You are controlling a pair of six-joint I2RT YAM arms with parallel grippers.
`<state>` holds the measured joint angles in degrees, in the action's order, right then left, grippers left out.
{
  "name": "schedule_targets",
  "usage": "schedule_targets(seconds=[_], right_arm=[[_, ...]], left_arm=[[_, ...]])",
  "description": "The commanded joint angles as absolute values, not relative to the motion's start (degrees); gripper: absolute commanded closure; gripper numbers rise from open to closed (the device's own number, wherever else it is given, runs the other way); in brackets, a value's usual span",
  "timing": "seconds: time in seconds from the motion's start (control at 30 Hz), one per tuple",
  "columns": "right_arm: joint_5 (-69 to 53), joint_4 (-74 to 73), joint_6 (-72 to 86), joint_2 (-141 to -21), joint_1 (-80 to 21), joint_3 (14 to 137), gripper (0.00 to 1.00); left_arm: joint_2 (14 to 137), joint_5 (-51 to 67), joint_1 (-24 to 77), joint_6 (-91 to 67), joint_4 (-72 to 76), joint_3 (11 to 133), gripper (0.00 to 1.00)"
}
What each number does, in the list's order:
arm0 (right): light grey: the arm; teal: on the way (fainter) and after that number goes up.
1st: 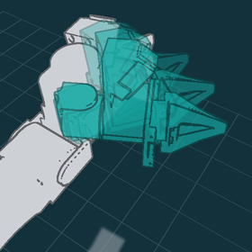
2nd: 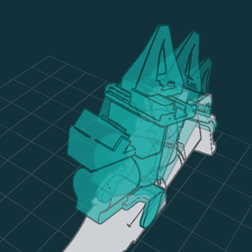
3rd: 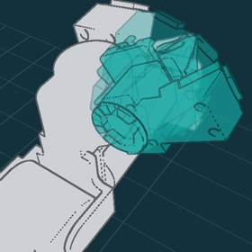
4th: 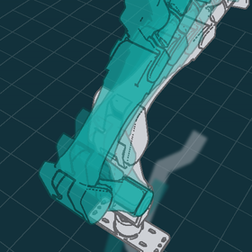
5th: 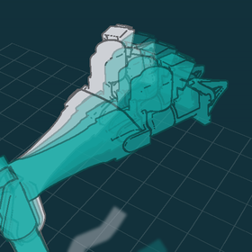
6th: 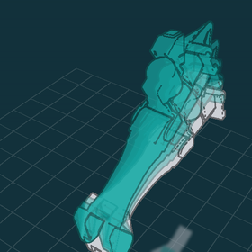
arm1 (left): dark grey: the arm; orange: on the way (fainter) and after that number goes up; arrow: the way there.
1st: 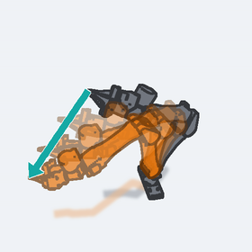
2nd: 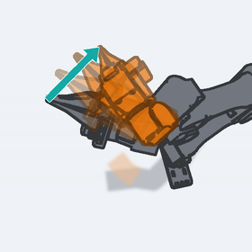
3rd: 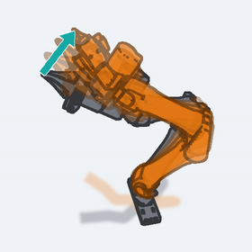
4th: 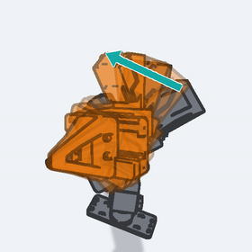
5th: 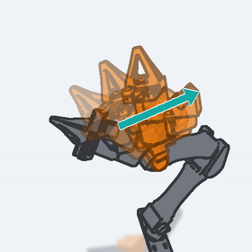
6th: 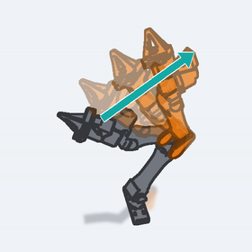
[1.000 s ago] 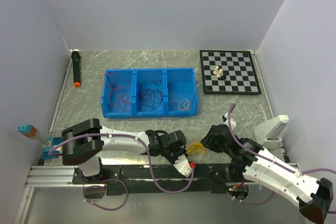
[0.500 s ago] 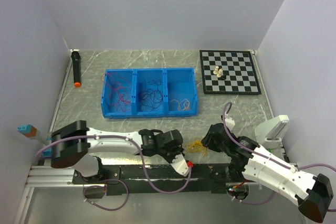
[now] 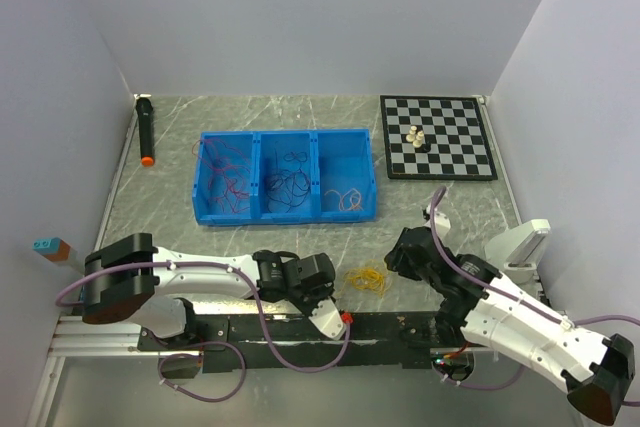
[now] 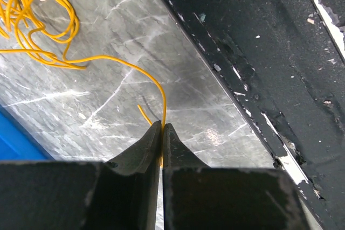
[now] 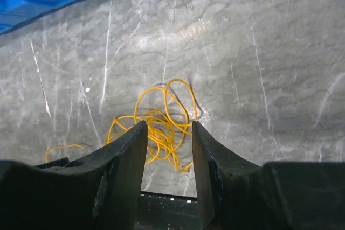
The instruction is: Untangle the cables
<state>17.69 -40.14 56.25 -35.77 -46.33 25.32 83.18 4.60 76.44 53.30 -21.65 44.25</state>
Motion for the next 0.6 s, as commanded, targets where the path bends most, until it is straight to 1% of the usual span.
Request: schedule_targets(seconds=[0.0,0.17,0.27,0.37,0.43,0.5,0.57], right_arm=[[19.25,-40.26,53.97,-37.43,-45.79,26.81,0.54],[17.05,-35.43,52.82,-42.96,-45.70,25.93,0.53],[15.91,-33.67,51.95,-45.96,-45.53,26.02,0.54],[15.29,-32.17,51.42,-46.49,-45.62,25.32,0.55],[14.94,-31.38,51.24,-46.76,-45.53,24.70,0.58],[14.42,-30.76,51.24,-47.63,-45.62,24.44,0.64],[13.98,-30.06,51.33,-48.60,-45.53,24.00,0.74]], left_arm=[[81.65,4.13,76.82,53.70,-21.89,43.95,0.90],[81.65,3.78,76.82,53.88,-22.59,44.38,0.90],[81.74,3.52,76.82,53.79,-22.41,44.47,0.90],[81.83,3.34,76.82,53.88,-22.15,44.65,0.89],[81.91,3.25,76.82,53.96,-22.06,44.56,0.90],[81.91,3.08,76.73,54.14,-21.97,44.65,0.90],[81.83,2.64,76.82,54.05,-21.71,44.74,0.90]])
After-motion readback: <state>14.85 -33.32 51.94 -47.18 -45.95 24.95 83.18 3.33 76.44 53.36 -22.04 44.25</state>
